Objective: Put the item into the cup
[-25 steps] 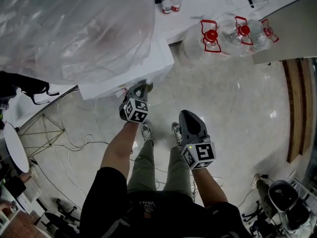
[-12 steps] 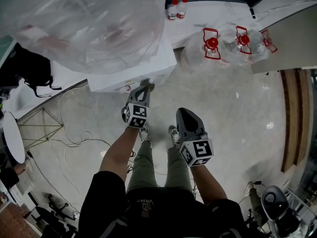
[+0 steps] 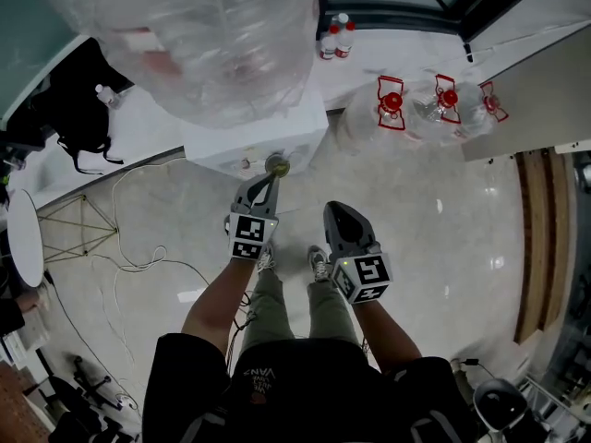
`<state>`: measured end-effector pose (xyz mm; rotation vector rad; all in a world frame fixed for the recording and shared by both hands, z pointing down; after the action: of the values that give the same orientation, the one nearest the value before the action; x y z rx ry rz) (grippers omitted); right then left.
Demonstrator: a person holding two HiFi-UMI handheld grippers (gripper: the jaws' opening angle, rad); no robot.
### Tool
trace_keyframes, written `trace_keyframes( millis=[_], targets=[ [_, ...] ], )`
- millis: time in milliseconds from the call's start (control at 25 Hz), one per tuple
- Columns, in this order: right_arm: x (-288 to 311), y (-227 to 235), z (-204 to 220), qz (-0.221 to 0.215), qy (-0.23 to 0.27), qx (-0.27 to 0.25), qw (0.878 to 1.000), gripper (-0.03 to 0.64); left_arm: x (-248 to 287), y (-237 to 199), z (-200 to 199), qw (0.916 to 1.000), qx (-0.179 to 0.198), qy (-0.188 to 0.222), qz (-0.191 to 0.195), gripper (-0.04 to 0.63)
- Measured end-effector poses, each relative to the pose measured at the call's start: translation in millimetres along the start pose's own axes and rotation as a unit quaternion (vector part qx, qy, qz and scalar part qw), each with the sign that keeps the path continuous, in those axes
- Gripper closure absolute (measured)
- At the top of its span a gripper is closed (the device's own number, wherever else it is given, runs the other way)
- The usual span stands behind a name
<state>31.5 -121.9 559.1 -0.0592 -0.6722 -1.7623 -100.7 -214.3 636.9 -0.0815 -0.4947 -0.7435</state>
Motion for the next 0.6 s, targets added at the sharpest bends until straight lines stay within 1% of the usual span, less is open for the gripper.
trace_keyframes(
  millis=[280, 480, 600],
  targets=[
    [-15, -23, -5, -0.032, -0.013, -0.021, 0.999, 0.570, -63, 3, -48, 0.9982, -0.014, 0.053, -0.023, 0.577],
    [-31, -39, -10, -0.049, -0.038, -0.050, 0.997, 0.569, -115, 5, -70, 0.9960, -0.019, 0.074, -0.047, 0.577],
    [-40, -47, -19, -0.063, -0.028, -0.056, 0.996, 0.570, -143, 6, -81, 0.9941, -0.028, 0.084, -0.062, 0.577]
  ],
)
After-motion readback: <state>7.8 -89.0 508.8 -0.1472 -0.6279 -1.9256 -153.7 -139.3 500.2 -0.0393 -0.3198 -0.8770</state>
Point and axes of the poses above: the fingertips, and each gripper's own axes: x forward along the fingers, y to its right, z out of its underside, the point moved 4 cm from there along -x, backward along the fingers, and after that the axes turned 6 degrees about x, right-handed, at the moved point
